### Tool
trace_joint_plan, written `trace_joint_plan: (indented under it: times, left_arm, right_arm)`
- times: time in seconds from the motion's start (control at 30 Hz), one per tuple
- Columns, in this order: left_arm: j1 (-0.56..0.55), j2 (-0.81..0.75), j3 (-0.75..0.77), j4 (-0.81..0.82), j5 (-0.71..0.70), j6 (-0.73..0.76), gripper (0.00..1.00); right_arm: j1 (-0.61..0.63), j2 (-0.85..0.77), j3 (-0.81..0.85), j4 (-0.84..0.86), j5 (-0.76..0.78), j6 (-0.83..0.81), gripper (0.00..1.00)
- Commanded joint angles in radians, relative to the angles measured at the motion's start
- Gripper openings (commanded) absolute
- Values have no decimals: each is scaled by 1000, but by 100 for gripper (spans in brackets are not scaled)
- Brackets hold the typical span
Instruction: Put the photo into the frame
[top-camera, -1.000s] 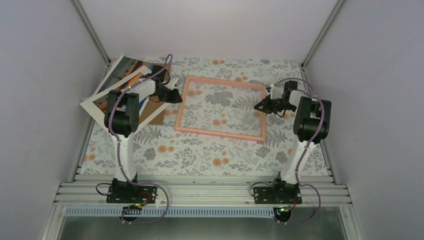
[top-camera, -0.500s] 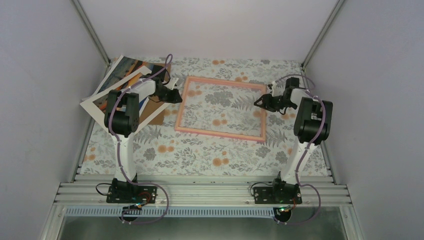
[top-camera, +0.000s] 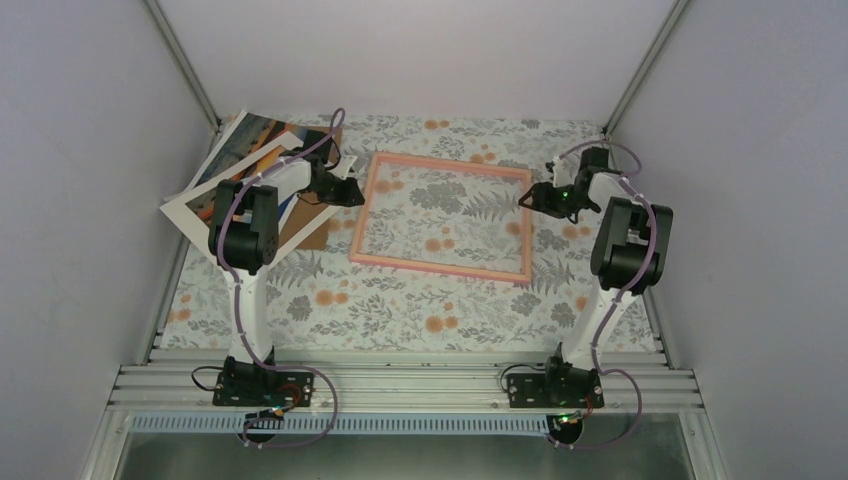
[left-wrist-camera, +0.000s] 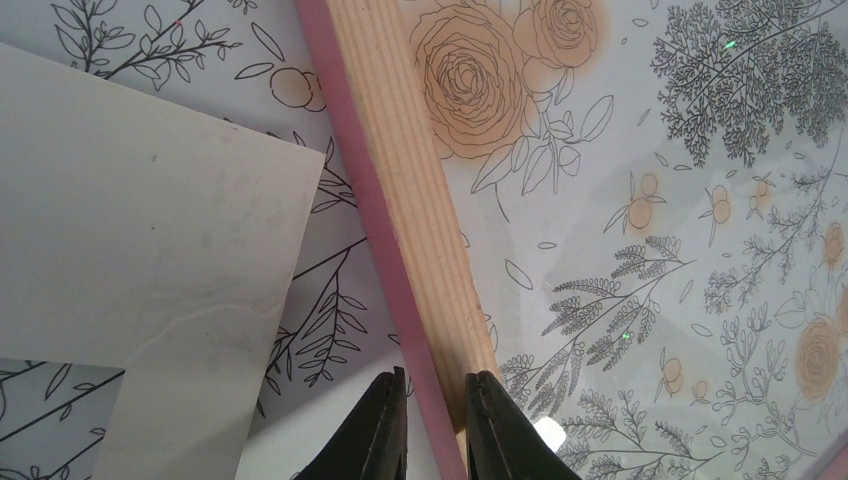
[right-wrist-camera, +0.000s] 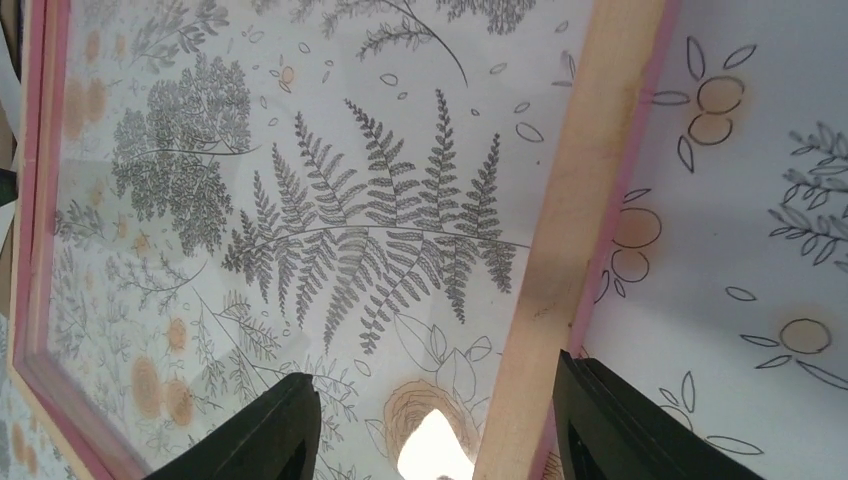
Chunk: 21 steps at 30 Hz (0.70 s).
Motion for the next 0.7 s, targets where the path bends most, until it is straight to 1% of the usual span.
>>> trace_joint_plan:
  times: [0.0, 0.1, 0.2, 0.37, 0.43, 0.5, 0.57, 0.67]
  left_arm:
    - [-5, 54, -21, 3, -83, -10, 16]
    - [-7, 54, -19, 3, -87, -13, 17]
    - [-7, 43, -15, 10, -86, -19, 21]
    - [-7, -69, -52, 100, -80, 2, 49]
    - [-11, -131, -82, 142, -89, 37, 57]
    - [-20, -188, -115, 165, -88, 108, 59]
    - [-47, -214, -143, 147, -115, 221, 60]
    - [-93, -244, -209, 134, -141, 342, 60]
  right_arm:
    - [0, -68, 19, 23, 17, -29, 57]
    - [27, -65, 21, 19, -2, -33, 55]
    - [51, -56, 19, 18, -17, -26, 54]
    - [72, -68, 5, 3, -70, -73, 51]
    - [81, -87, -15, -15, -107, -130, 49]
    - [100, -112, -38, -41, -129, -195, 47]
    - [123, -131, -68, -70, -146, -264, 44]
    - [166, -149, -114, -110, -135, -356, 38]
